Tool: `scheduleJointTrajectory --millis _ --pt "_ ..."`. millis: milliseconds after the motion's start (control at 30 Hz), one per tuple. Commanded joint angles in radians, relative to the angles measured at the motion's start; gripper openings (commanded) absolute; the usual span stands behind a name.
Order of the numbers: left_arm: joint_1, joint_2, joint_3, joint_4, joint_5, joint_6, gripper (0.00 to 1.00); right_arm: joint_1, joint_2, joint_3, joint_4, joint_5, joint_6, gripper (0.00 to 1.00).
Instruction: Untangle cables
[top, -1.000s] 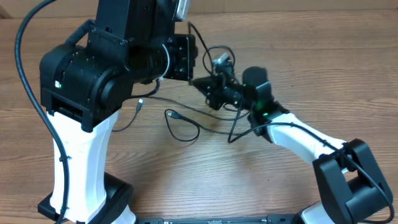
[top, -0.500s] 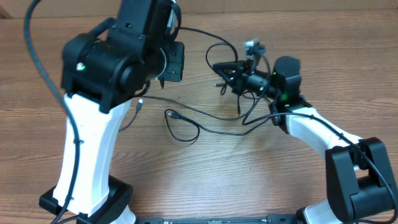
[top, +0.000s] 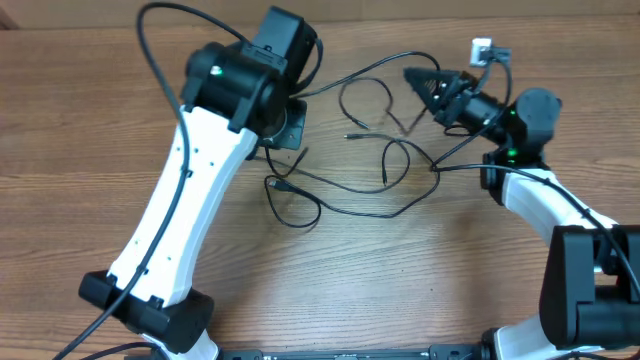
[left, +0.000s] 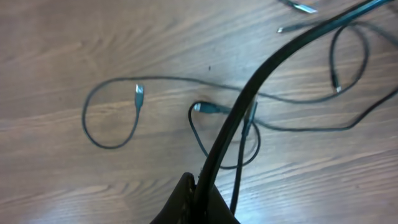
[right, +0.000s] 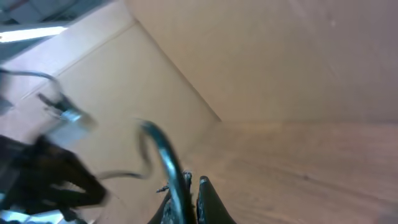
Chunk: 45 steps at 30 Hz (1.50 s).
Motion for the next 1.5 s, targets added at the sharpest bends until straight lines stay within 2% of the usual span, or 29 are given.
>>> scheduleJointTrajectory --millis 0,67,200,267,333,400,500,733,1067,1333,1400,1467 --pt "0.000 -0.013 -0.078 0.043 0.022 0.014 0.04 -0.018 0.005 0.005 0.057 -0.047 0.137 0.04" --pt "-0.001 -0.013 -0.112 0.072 0.051 0.014 0.05 -0.020 0.005 0.005 0.084 -0.054 0.163 0.04" --pt "-0.002 -0.011 -0.176 0.136 0.129 0.015 0.18 -0.020 0.005 0.005 0.138 -0.054 0.210 0.04" --pt "-0.002 -0.011 -0.200 0.160 0.169 0.015 0.34 -0.019 0.005 0.005 0.163 -0.054 0.224 0.04" --pt "-0.002 -0.011 -0.223 0.180 0.201 0.015 0.56 -0.019 0.005 0.005 0.183 -0.054 0.227 0.04" --pt "-0.002 -0.010 -0.238 0.189 0.207 0.014 0.60 -0.019 0.005 0.005 0.188 -0.053 0.246 0.04" --pt "-0.002 -0.006 -0.244 0.189 0.206 0.015 1.00 -0.019 0.005 0.005 0.205 -0.053 0.250 0.04" --pt "-0.002 -0.006 -0.244 0.189 0.206 0.014 1.00 -0.019 0.005 0.005 0.213 0.008 0.250 0.04" --pt "-0.002 -0.006 -0.244 0.193 0.206 0.015 1.00 -0.020 0.005 0.006 0.281 0.337 0.251 0.04" --pt "-0.002 -0.006 -0.244 0.193 0.206 0.015 1.00 -0.020 0.005 0.122 0.346 0.398 0.426 0.04" --pt "-0.002 -0.006 -0.244 0.193 0.206 0.015 1.00 -0.020 0.005 0.181 0.308 0.379 0.425 0.04" --pt "-0.002 -0.006 -0.244 0.193 0.206 0.015 1.00 -0.020 0.005 0.312 0.095 0.316 0.368 0.04"
